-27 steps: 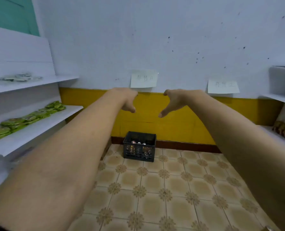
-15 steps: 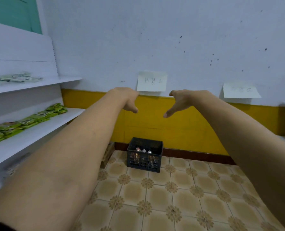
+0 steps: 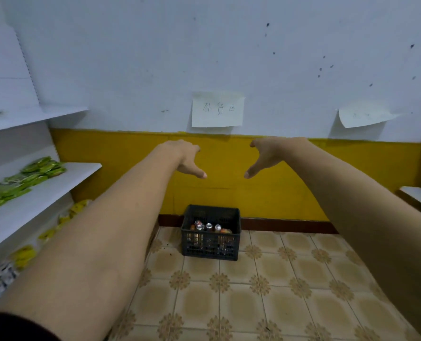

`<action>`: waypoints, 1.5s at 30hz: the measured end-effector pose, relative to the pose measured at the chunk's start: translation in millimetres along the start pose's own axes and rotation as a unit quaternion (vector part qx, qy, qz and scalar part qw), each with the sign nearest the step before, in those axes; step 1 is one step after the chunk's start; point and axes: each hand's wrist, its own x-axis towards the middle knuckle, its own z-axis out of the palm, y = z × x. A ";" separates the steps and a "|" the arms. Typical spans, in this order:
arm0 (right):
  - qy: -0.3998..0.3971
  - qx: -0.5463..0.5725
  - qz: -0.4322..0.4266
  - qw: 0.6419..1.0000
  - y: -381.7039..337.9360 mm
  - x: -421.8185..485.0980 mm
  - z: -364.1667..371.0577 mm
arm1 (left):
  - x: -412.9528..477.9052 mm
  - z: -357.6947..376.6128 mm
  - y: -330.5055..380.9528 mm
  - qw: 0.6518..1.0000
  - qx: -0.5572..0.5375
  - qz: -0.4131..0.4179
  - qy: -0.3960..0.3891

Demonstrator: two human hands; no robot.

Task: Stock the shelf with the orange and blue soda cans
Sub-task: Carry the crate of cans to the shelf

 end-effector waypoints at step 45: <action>-0.185 0.080 0.015 0.979 104.7 820.2 143.4 | 792.5 223.8 -191.9 0.978 -0.051 -0.037 -0.198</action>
